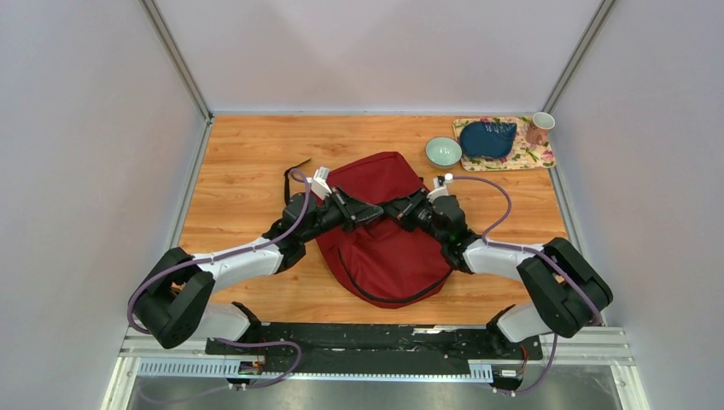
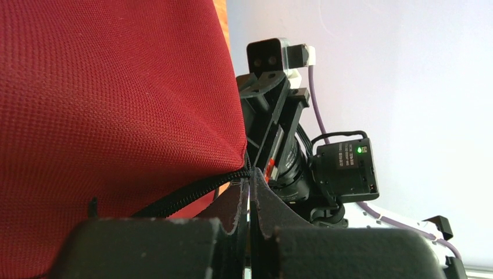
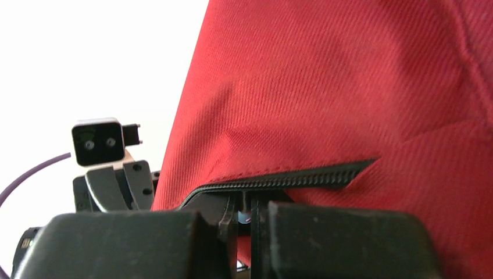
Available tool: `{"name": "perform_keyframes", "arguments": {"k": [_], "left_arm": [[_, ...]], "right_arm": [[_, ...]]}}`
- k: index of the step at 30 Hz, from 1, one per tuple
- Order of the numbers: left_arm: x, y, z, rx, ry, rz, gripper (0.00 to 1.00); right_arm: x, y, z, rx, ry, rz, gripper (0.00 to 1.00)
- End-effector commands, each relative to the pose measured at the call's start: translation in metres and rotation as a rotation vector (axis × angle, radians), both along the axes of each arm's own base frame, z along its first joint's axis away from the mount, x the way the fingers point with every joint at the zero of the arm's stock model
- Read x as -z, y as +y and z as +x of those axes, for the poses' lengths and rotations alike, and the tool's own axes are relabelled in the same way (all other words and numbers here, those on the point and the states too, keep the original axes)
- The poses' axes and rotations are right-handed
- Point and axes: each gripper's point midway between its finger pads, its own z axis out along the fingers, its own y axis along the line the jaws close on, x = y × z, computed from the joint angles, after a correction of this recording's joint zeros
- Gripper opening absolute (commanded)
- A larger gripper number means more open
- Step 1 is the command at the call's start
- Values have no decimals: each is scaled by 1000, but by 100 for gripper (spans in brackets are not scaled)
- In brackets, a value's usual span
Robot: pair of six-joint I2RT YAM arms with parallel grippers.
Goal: Pack the student bag
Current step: Place the book in the student bag.
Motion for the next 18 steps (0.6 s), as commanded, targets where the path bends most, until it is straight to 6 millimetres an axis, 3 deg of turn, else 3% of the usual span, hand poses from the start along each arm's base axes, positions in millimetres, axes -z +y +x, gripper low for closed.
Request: {"name": "perform_keyframes", "arguments": {"k": [1, 5, 9, 12, 13, 15, 16, 17, 18], "left_arm": [[-38, 1, -9, 26, -107, -71, 0], [-38, 1, -10, 30, -105, -70, 0], [-35, 1, -11, 35, -99, -67, 0], [-31, 3, -12, 29, -94, -63, 0], [-29, 4, -12, 26, -91, -60, 0], [-22, 6, -13, 20, -79, -52, 0], [-21, 7, -14, 15, -76, -52, 0], [-18, 9, -14, 7, -70, -51, 0], [-18, 10, -14, 5, -72, -54, 0]], "right_arm": [[-27, -1, 36, 121, -74, 14, 0], [-20, -2, 52, 178, -69, 9, 0], [-18, 7, 56, 138, -74, -27, 3], [-7, 6, 45, 92, -62, -96, 25], [7, 2, 37, 75, -25, -153, 35], [0, -6, 28, 50, -64, -226, 44], [14, -13, 20, 39, -17, -286, 53], [4, -17, 15, 35, -32, -304, 55], [8, -23, 11, 28, -44, -352, 56]]}}
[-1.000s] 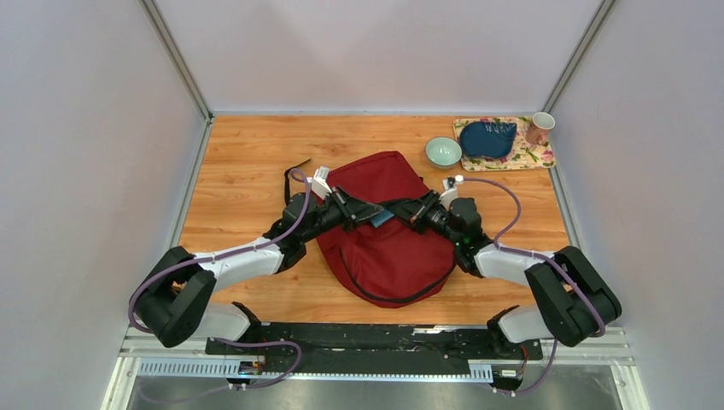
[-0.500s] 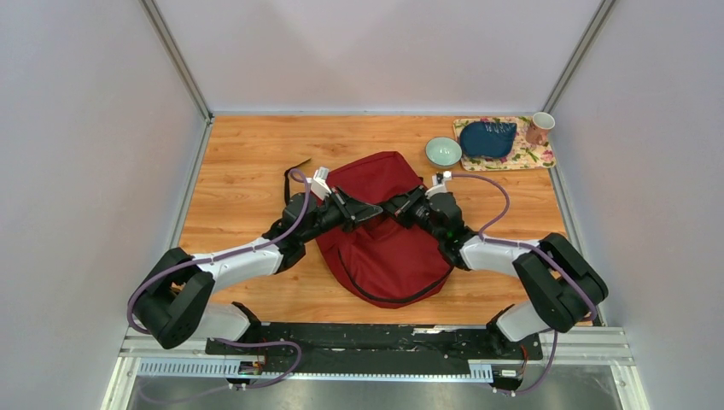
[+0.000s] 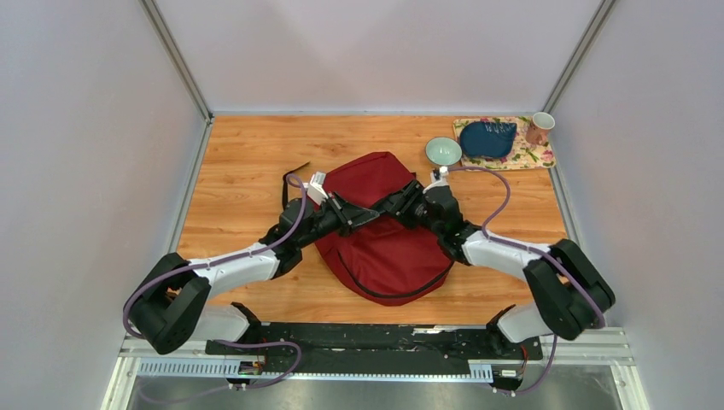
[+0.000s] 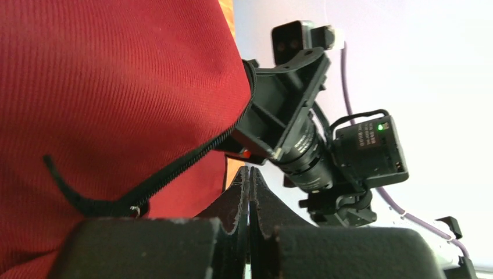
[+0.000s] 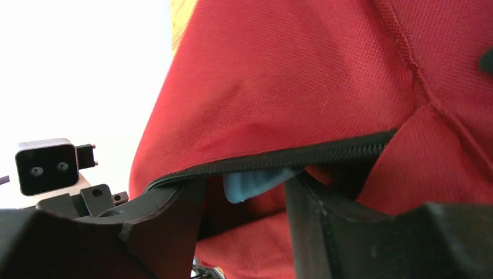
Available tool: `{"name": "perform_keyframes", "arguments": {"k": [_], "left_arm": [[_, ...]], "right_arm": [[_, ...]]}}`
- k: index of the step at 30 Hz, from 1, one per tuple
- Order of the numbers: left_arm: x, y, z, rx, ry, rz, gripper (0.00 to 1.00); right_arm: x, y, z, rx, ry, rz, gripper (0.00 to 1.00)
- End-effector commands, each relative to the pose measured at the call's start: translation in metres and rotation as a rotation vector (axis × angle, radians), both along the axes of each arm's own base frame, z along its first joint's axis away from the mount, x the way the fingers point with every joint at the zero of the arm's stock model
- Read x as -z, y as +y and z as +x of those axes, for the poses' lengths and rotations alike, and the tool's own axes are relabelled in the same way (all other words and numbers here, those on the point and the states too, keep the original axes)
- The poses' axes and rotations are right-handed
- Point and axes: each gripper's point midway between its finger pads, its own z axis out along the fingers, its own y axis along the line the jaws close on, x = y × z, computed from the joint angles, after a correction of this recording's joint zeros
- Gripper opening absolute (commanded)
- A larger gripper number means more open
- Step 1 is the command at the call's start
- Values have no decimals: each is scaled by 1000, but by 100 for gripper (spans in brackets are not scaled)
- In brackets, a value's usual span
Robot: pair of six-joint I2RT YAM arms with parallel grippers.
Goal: Pack the student bag
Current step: Adjust the student bag at the center of the board.
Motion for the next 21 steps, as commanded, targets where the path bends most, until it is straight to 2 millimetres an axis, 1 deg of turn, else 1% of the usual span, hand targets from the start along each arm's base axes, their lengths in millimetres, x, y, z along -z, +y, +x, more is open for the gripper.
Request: {"name": "perform_keyframes", "arguments": {"k": [1, 2, 4, 5, 7, 9, 10, 12, 13, 16, 19, 21], "left_arm": [[-24, 2, -11, 27, -77, -69, 0], [-24, 3, -11, 24, -78, -72, 0], [-25, 3, -10, 24, -80, -74, 0], [-26, 4, -10, 23, -82, -75, 0], [-26, 4, -9, 20, -83, -76, 0], [-27, 5, -8, 18, -85, -77, 0], [-27, 4, -8, 19, -83, -77, 0], [-27, 5, -8, 19, -84, -78, 0], [-27, 5, -8, 19, -84, -78, 0], [-27, 6, -8, 21, -86, -79, 0], [-25, 6, -9, 26, -80, -74, 0], [-24, 6, -10, 29, -79, -73, 0]], "right_arm": [[-6, -29, -12, 1, -45, -180, 58], [-14, -33, -16, 2, -63, -182, 59], [-7, -40, -26, -6, -48, -214, 59], [-12, -42, -28, -9, -56, -214, 59], [-7, -42, -35, -33, -38, -221, 59], [-8, -41, -39, -48, -32, -215, 54], [-5, -40, -41, -54, -22, -207, 46], [-5, -40, -41, -52, -19, -201, 33], [-4, -39, -41, -54, -16, -200, 24], [-8, -34, -38, -69, -31, -194, 10], [-11, -27, -32, -88, -33, -190, 4], [-9, -21, -26, -96, -24, -197, 2]]}}
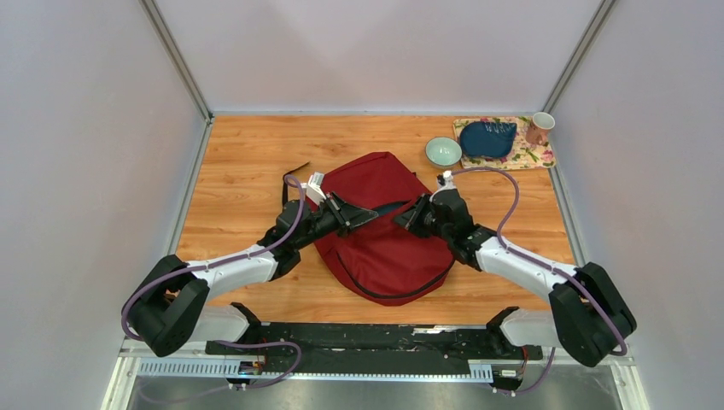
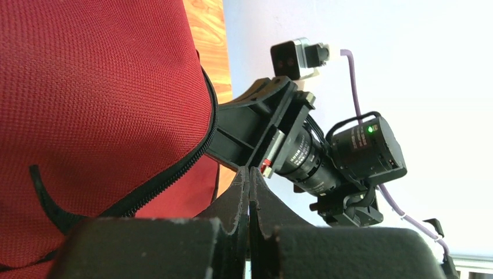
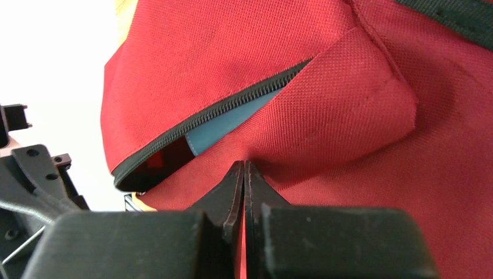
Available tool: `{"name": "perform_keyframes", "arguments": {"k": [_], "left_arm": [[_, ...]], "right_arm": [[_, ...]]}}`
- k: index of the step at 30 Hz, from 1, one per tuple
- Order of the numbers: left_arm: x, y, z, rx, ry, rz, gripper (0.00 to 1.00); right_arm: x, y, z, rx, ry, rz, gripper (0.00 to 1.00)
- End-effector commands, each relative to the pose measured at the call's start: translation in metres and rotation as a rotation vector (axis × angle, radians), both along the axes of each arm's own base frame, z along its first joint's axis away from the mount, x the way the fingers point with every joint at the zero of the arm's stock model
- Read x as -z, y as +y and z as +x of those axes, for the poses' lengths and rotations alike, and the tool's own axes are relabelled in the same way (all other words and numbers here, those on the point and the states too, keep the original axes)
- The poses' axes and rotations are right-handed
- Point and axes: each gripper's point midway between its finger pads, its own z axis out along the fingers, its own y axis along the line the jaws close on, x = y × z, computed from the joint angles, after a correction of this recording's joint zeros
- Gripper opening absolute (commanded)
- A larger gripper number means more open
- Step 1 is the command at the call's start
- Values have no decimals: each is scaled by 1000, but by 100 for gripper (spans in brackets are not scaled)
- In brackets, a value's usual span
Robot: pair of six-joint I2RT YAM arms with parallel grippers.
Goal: Pack the student bag
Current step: Adjust the student bag at the center of the board.
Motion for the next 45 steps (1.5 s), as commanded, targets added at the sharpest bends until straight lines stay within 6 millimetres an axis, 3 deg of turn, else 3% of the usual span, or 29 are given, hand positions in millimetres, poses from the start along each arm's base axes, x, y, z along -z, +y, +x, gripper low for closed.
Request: {"name": "perform_keyframes", "arguments": {"k": [1, 2, 10, 15, 20, 24, 26, 27, 28, 29, 30, 31, 32, 34, 39, 45], "left_arm": [[-17, 1, -4, 14, -51, -44, 0], [-18, 1, -4, 15, -53, -46, 0], [-13, 2, -6, 23, -38, -41, 0], [-14, 0, -8, 35, -43, -43, 0], [-25, -3, -12, 76, -84, -54, 0], [-37, -6, -17, 120, -149, -23, 15], [-52, -4, -18, 118, -205, -17, 22], [-47, -2, -19, 116, -218, 28, 29], [-59, 3, -17, 89, -257, 35, 34], [-48, 7, -16, 82, -262, 104, 39], [-55, 14, -17, 62, -292, 124, 46], [-56, 21, -11, 13, -304, 164, 52], [-37, 30, -10, -3, -283, 260, 55], [-30, 51, -4, -98, -281, 338, 64], [18, 91, -12, -211, -200, 467, 73], [50, 103, -20, -239, -135, 472, 74]], "right_arm": [[-16, 17, 17, -36, -40, 17, 1], [-10, 20, 20, -38, -25, 10, 1], [-15, 41, 49, -45, -39, 27, 0], [-12, 38, 47, -57, -43, -13, 5], [-4, 18, 30, -52, -60, -61, 16], [-9, 2, 13, -45, -82, -75, 24], [-18, -8, 4, -31, -104, -79, 28], [-14, -14, -1, -28, -104, -98, 29], [-20, -22, -5, -12, -116, -113, 32], [-18, -28, -9, -6, -108, -134, 34], [-13, -34, -16, -11, -93, -164, 35], [-21, -43, -15, 24, -118, -175, 38], [-22, -47, -17, 30, -121, -187, 40], [-23, -59, -20, 58, -136, -215, 47], [-22, -81, -13, 116, -117, -251, 53], [-38, -70, 9, 51, -101, -230, 57]]}}
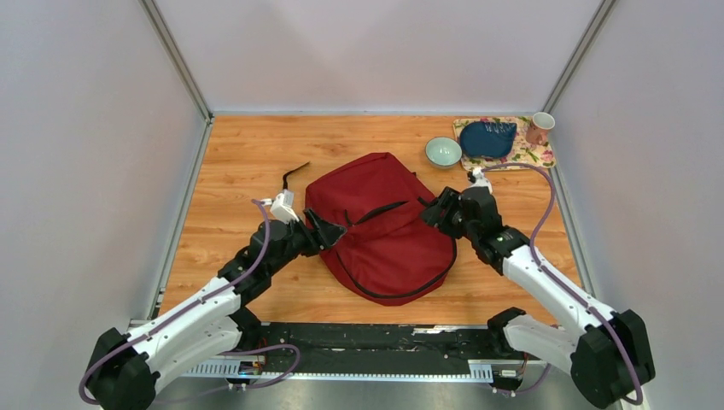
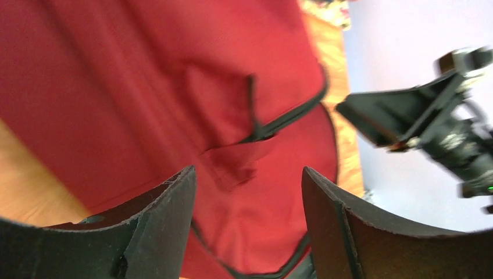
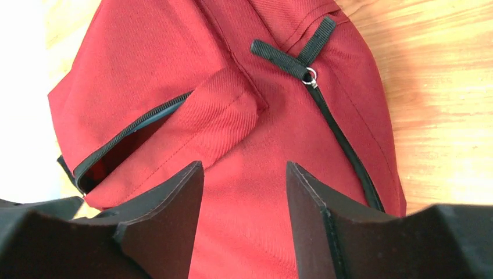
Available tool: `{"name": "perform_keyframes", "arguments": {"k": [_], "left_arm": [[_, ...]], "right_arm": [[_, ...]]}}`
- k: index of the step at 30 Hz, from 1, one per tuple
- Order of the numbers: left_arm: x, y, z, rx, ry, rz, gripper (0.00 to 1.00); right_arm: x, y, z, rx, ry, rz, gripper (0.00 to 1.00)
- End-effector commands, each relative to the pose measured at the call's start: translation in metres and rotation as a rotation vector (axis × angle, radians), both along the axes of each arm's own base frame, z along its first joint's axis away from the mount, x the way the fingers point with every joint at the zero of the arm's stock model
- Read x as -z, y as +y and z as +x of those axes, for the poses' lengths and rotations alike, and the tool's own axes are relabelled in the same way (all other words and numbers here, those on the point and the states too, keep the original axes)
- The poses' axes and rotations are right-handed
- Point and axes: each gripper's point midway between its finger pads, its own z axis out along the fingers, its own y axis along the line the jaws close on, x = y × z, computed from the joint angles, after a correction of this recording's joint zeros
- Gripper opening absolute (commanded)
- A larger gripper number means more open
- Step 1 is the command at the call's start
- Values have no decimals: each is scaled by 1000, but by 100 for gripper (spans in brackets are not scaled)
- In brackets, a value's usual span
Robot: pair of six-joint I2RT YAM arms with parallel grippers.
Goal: Pack the student bag
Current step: Adjust the student bag at the center of the board.
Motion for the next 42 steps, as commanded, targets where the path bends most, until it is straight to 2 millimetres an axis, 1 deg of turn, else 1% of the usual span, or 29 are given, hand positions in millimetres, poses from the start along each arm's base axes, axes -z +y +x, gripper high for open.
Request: {"name": "perform_keyframes", "arguments": {"k": [1, 3, 5, 7, 8, 11, 12, 13, 14, 15, 17, 18, 20, 21, 23, 26, 27, 31, 32, 34, 35, 36, 37, 38, 40, 41, 42], "left_arm": [[31, 13, 0, -47, 50, 62, 74], [34, 11, 0, -40, 59, 50, 75], [33, 6, 0, -20, 62, 32, 77], [36, 5, 1, -24, 70, 29, 79], [33, 2, 1, -10, 69, 13, 79], [34, -1, 2, 0, 75, 8, 80], [35, -2, 2, 3, 79, 10, 80], [36, -3, 2, 3, 83, 12, 80], [37, -3, 2, 6, 86, 14, 80], [38, -4, 2, 10, 92, 16, 80], [40, -4, 3, 10, 100, 19, 80], [43, -4, 2, 13, 107, 22, 80], [44, -5, 1, 14, 112, 21, 80], [46, -5, 1, 15, 116, 21, 80], [48, -4, 1, 15, 118, 23, 80], [49, -4, 0, 17, 121, 21, 80], [49, -5, 0, 18, 122, 21, 81], [49, -5, -1, 24, 124, 19, 81], [50, -4, -1, 24, 125, 20, 81], [51, -4, -2, 23, 127, 19, 81], [51, -4, -3, 24, 129, 17, 81], [51, -3, -3, 24, 130, 16, 81], [52, -3, -3, 21, 132, 13, 81], [53, -3, -3, 23, 133, 14, 81], [53, -2, -3, 19, 133, 12, 81], [53, -1, -4, 21, 132, 11, 81], [52, -1, -4, 19, 129, 7, 81]], "right_arm": [[-28, 14, 19, -70, -42, -7, 60], [-34, 18, 29, -81, -49, -24, 61], [-35, 19, 35, -81, -45, -37, 61], [-35, 20, 44, -82, -40, -65, 62], [-35, 21, 48, -82, -38, -76, 62], [-28, 22, 58, -92, 3, -135, 63], [-14, 21, 58, -100, 57, -168, 62], [-17, 17, 65, -81, 48, -201, 62], [-14, 16, 67, -85, 65, -216, 63], [-3, 17, 66, -101, 101, -240, 63], [0, 19, 69, -127, 109, -263, 62], [9, 18, 69, -135, 139, -286, 62], [15, 16, 69, -158, 146, -318, 62], [22, 16, 67, -170, 165, -334, 62], [30, 14, 65, -199, 180, -364, 61], [37, 8, 61, -206, 195, -399, 56], [38, 6, 60, -202, 197, -407, 52], [42, -2, 54, -193, 214, -433, 43], [40, -3, 53, -192, 207, -437, 40], [40, -7, 49, -190, 208, -447, 29], [35, -7, 47, -190, 197, -447, 20], [34, -9, 46, -186, 194, -450, 17], [32, -10, 45, -183, 190, -451, 17], [24, -12, 44, -172, 174, -444, 17], [11, -8, 44, -165, 143, -407, 20], [-3, -5, 45, -159, 104, -375, 23], [-11, 0, 44, -168, 83, -338, 25]]}}
